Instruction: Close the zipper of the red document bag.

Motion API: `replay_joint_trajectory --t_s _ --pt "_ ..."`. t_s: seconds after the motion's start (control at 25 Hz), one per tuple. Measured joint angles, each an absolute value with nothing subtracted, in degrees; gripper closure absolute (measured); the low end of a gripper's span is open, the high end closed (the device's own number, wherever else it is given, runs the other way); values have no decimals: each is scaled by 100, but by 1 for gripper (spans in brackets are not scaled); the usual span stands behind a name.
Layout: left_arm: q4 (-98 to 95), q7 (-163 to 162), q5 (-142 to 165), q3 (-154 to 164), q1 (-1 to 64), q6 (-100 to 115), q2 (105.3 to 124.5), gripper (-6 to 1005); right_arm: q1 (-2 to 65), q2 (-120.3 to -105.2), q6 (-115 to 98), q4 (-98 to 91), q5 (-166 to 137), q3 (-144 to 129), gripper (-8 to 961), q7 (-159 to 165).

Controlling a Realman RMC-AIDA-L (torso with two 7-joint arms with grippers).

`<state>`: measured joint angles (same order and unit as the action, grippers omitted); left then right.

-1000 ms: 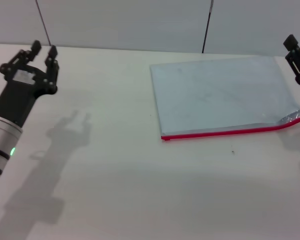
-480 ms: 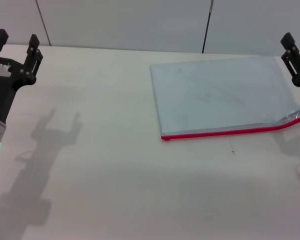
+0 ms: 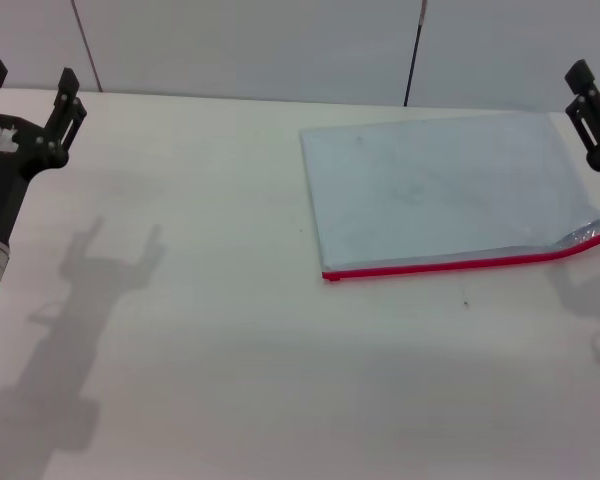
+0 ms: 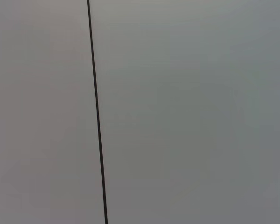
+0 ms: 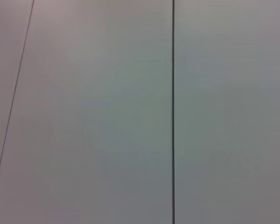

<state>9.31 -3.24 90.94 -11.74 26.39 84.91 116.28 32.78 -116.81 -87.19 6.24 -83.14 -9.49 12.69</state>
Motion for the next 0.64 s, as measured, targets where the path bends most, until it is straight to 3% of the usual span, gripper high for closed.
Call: replay_joint_trajectory --t_s 0.64 --pt "958 -325 9096 -1169 2636 8499 11628 223 3207 -11681 -8865 633 -8314 -949 351 1278"
